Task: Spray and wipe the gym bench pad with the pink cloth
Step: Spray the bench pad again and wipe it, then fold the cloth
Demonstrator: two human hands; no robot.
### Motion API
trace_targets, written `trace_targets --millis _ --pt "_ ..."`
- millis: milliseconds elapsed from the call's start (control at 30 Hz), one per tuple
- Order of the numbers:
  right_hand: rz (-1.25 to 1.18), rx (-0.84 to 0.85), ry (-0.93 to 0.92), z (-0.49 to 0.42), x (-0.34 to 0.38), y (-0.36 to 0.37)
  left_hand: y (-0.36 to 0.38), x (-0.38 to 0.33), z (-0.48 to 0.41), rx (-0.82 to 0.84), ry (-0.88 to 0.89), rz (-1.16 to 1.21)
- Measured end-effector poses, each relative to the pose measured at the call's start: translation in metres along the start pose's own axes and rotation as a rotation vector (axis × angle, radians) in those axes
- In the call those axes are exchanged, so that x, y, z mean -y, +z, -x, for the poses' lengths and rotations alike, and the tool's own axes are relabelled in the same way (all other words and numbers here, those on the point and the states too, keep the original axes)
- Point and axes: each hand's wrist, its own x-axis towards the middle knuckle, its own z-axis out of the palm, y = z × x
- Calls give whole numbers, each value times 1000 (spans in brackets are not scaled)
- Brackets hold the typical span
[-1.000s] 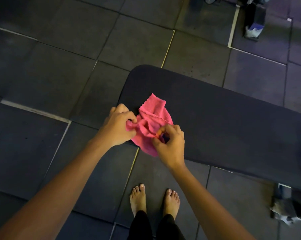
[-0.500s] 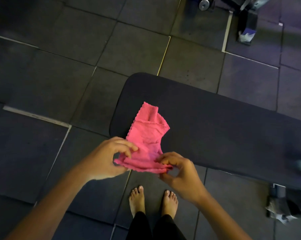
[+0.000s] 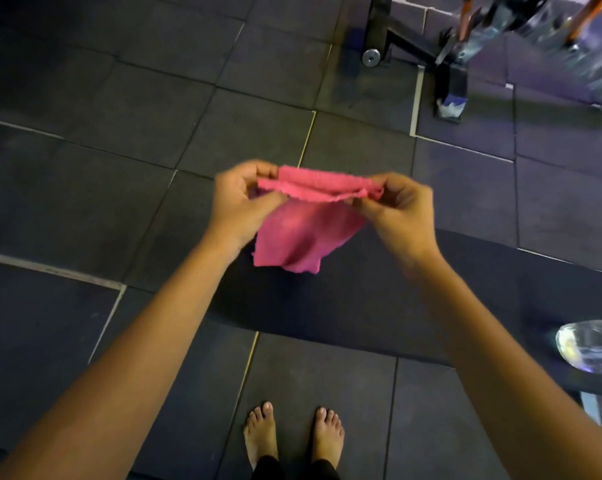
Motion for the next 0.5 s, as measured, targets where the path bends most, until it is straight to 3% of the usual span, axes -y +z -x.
trace_targets --millis 100,233,367,500 --pt "-9 -46 -159 -8 29 -16 1 -32 -11 39 110 117" --pt "71 46 -247 23 31 -32 4 -28 8 184 70 134" --pt "163 165 -146 73 -18 -43 3 18 48 382 -74 48" --pt "323 238 92 131 -81 -44 9 78 95 520 -289 -195"
